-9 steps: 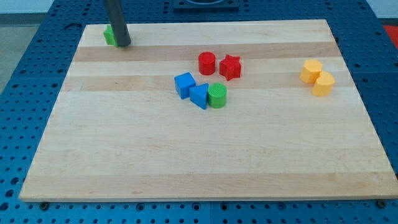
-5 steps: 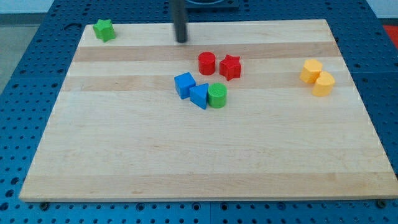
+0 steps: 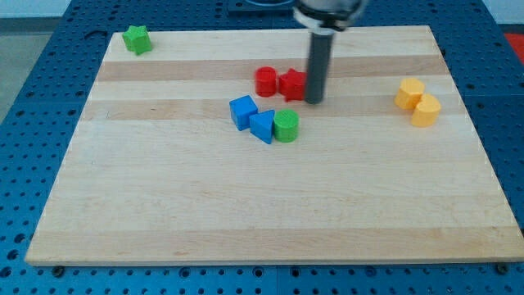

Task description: Move the red star and the red circle left and up a bit

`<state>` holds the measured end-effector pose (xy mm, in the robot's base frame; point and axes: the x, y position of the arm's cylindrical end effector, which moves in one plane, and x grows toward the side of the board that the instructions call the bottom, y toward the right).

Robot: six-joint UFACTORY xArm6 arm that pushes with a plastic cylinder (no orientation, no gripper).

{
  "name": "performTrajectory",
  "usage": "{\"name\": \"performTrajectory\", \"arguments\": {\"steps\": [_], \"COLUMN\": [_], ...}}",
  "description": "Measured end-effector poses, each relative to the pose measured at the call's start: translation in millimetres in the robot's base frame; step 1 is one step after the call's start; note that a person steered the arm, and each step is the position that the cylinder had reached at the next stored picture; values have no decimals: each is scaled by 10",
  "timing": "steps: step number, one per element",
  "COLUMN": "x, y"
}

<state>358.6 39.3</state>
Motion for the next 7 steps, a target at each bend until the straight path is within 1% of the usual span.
{"name": "performTrajectory", "arguments": {"steps": [1, 2, 4, 5, 6, 7], "x": [-337, -479, 172, -4, -260, -301], "y": [-559, -1050, -1295, -1425, -1435, -1376]}}
